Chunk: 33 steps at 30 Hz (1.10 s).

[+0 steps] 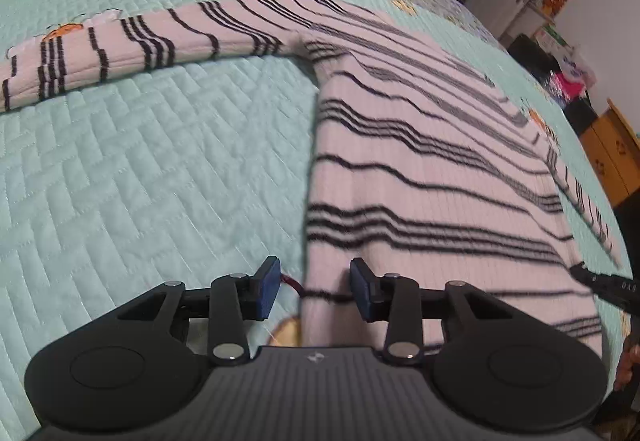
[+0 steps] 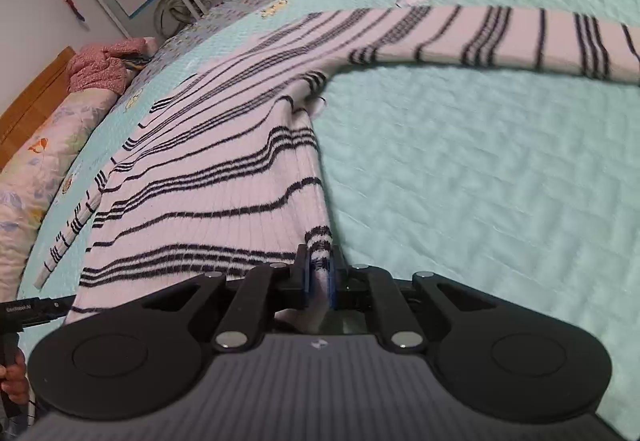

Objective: Fold clothes

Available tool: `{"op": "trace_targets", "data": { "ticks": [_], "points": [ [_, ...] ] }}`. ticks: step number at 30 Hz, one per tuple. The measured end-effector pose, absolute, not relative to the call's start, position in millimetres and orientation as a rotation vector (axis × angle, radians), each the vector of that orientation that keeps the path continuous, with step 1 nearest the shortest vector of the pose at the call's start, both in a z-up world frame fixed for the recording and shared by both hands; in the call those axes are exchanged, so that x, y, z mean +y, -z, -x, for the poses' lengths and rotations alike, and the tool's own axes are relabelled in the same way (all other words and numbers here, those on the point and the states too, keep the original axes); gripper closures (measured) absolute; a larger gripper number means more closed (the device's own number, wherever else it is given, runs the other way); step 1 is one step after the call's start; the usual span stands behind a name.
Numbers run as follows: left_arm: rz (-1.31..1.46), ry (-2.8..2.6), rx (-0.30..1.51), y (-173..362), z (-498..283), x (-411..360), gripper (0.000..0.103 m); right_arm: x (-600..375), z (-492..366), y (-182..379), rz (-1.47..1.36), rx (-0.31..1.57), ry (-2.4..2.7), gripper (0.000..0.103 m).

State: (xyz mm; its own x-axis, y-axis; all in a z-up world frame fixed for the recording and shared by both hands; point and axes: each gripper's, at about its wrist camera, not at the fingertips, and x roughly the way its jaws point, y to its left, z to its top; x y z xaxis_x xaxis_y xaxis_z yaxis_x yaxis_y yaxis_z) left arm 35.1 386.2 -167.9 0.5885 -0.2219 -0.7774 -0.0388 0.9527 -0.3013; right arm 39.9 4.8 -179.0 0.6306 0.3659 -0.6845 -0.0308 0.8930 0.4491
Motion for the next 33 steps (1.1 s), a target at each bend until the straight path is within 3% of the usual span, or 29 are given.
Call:
{"op": "trace_targets", "data": {
  "ticks": [8,11,12,14,20,23,24,25,27,28,33],
  "points": [
    [0.223,0.187,0.990,164,-27,372,0.069,1,-36,183,-0.482,0.870,-0.242,0.092],
    [0.329,0.159,0.960,160,-34,390,0.066,-6,-39,176,-0.542,0.833,-0.236,0.072],
    [0.346,0.141,0.947,159,-41,395,0.063,-6,-43,173,-0.537,0.814,-0.243,0.055],
    [0.364,0.107,0.919,159,-58,401,0.062,-5,-51,166,-0.527,0.777,-0.256,0.039],
    [0.355,0.063,0.861,165,-119,409,0.056,31,-99,164,-0.313,0.788,-0.290,0.039],
    [0.384,0.093,0.854,170,-136,410,0.055,35,-115,172,-0.296,0.824,-0.294,0.044],
    [0.381,0.108,0.853,171,-138,408,0.056,33,-114,174,-0.301,0.824,-0.290,0.059],
    [0.378,0.123,0.852,171,-140,406,0.058,30,-113,175,-0.308,0.822,-0.286,0.092],
    [0.344,0.151,0.870,172,-134,399,0.092,21,-105,176,-0.321,0.823,-0.268,0.095],
    [0.326,0.165,0.879,172,-131,395,0.098,16,-99,175,-0.323,0.822,-0.254,0.095],
    [0.349,0.164,0.897,173,-122,398,0.098,-16,-76,187,-0.442,0.845,-0.231,0.096]
  ]
}}
